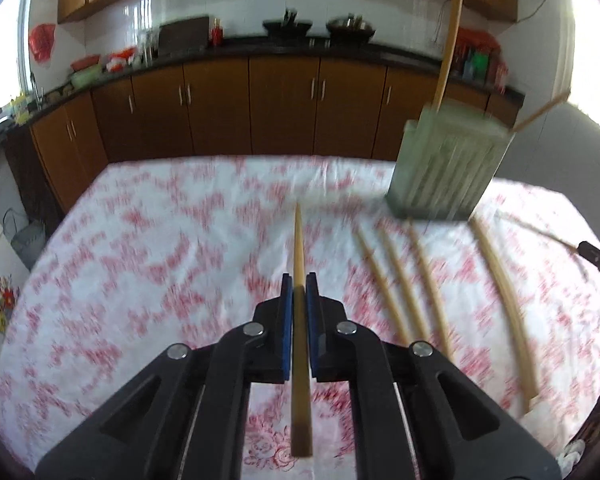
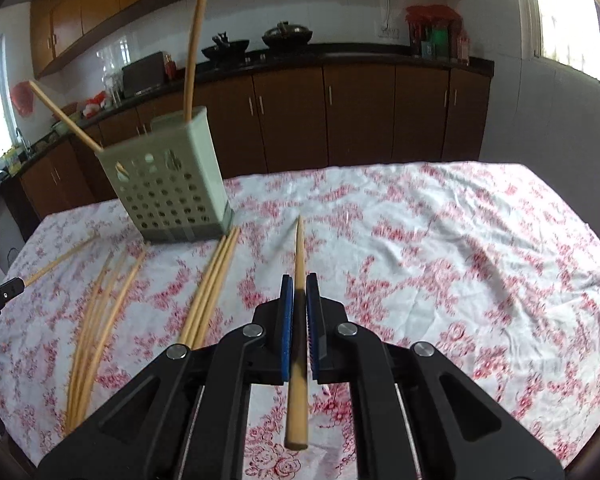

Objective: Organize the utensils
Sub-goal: 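Lift both held chopsticks upright and carry them over the green holder, then drop the chopsticks into the holder by opening both tools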

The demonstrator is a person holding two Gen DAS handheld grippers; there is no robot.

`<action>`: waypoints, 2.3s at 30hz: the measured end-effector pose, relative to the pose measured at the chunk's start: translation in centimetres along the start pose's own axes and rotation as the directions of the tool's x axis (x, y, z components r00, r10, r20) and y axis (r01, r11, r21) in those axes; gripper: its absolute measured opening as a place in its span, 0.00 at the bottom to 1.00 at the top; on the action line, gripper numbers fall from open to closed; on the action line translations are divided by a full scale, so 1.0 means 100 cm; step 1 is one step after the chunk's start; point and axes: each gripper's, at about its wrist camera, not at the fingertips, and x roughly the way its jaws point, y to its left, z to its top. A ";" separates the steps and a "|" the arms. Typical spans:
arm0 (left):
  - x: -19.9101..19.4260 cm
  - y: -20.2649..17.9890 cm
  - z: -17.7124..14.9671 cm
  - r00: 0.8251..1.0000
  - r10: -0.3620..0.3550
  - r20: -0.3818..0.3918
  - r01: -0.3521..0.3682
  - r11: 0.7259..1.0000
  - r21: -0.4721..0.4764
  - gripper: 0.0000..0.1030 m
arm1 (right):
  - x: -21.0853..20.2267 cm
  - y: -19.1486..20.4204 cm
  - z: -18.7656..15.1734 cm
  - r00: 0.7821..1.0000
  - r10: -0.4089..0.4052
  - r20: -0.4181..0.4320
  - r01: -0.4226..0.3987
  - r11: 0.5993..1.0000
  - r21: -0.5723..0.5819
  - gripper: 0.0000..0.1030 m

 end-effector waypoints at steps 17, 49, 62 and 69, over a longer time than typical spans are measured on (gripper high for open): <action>-0.074 -0.024 0.077 0.970 -0.141 0.198 0.144 0.990 -0.002 0.08 | -0.058 0.008 0.072 0.965 0.144 0.219 -0.155 0.987 0.038 0.07; -0.010 -0.091 0.150 0.934 -0.211 0.287 0.222 0.975 -0.007 0.16 | -0.018 0.072 0.114 0.930 0.195 0.311 -0.190 0.981 -0.046 0.36; -0.078 -0.044 0.101 0.924 -0.188 0.332 0.219 0.974 -0.060 0.33 | -0.057 0.035 0.057 0.966 0.140 0.218 -0.144 0.990 0.003 0.38; -0.014 -0.020 0.008 0.996 -0.083 0.031 0.086 0.992 -0.097 0.33 | 0.035 0.040 -0.045 0.949 0.192 -0.251 -0.189 0.981 0.038 0.18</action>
